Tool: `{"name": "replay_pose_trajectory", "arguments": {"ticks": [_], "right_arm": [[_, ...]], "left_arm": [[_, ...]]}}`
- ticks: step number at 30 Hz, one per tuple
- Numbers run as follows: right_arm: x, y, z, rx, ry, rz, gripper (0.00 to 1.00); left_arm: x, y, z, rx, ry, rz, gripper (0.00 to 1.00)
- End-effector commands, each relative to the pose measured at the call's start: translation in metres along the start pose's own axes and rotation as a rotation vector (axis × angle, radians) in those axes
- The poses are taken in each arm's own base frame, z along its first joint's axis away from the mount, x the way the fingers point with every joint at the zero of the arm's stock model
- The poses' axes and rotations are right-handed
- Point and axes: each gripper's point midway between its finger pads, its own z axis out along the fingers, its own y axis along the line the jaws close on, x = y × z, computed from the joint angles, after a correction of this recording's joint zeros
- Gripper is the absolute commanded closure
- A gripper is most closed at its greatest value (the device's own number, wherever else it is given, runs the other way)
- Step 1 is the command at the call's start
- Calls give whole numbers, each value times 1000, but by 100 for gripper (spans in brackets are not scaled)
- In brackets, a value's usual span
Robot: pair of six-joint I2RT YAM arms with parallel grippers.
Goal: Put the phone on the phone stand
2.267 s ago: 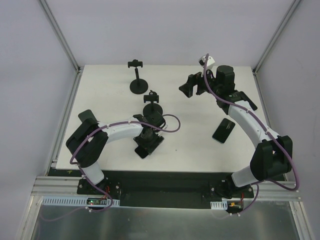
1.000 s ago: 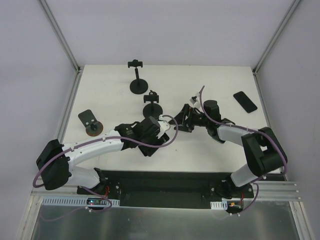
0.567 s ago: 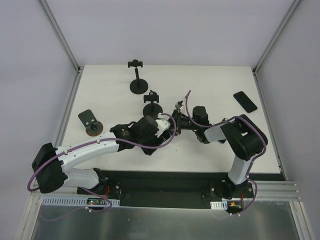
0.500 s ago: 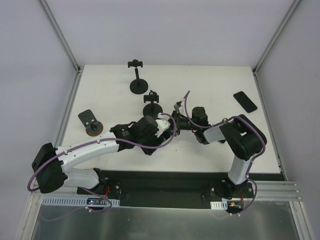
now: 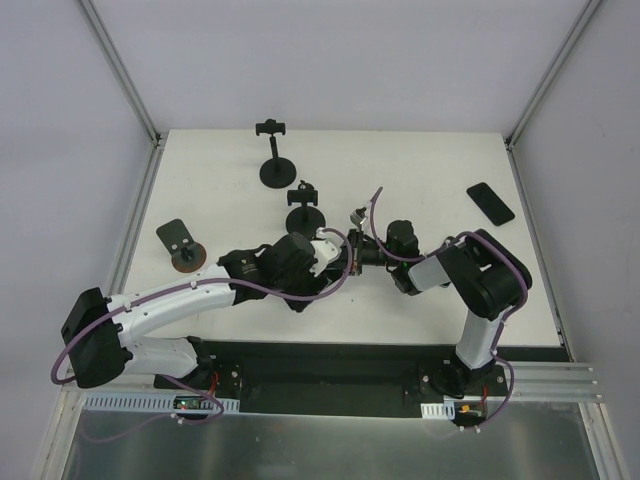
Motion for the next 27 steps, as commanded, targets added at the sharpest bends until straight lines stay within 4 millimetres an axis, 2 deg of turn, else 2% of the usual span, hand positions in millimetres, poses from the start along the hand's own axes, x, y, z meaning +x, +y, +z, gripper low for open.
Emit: {"name": "replay_pose_trajectory", "arguments": {"ticks": [1,2,5,6,9,11,14,15,20,23,24,25,26,27], "right_arm": [[1,33,0,-95,0,-95,99],[-4,36,1,-96,-30,-99,99],[-14,53,-3,-114,-106,-133,99],[-15,57,-5,-120,-123,-140,99],[-21,71,-11,-141,-175,-165,99],[-22,76,-16,-150,-200,-163,99],[-23,81,-25,-155,-237,-170,99],[-24,88,-30,-169,-253,-188,99],[-25,106,-45,-209,-343,-232,99],[-24,118,-54,-240,-395,-252,99],[-24,124,-57,-256,-411,-260,99],[-22,122,-59,-255,-422,-255,99],[-22,126,-60,-267,-442,-256,99],[-21,131,-62,-283,-452,-264,99]], "left_arm": [[-27,6,-17,-28,-122,-79,81],[-29,5,-20,-20,-136,-104,58],[-40,1,-34,9,-187,-173,34],[-45,1,-45,12,-221,-201,20],[-56,7,-69,-5,-307,-299,3],[-59,15,-80,-36,-357,-380,1],[-63,21,-101,-30,-483,-598,1],[-57,21,-103,-13,-521,-644,1],[-60,8,-103,149,-674,-828,1],[-62,-5,-98,253,-707,-862,1],[-57,-11,-89,292,-711,-859,1],[-77,-16,-104,381,-829,-851,1],[-80,-20,-105,436,-861,-876,1],[-73,-23,-96,469,-880,-877,1]]}}
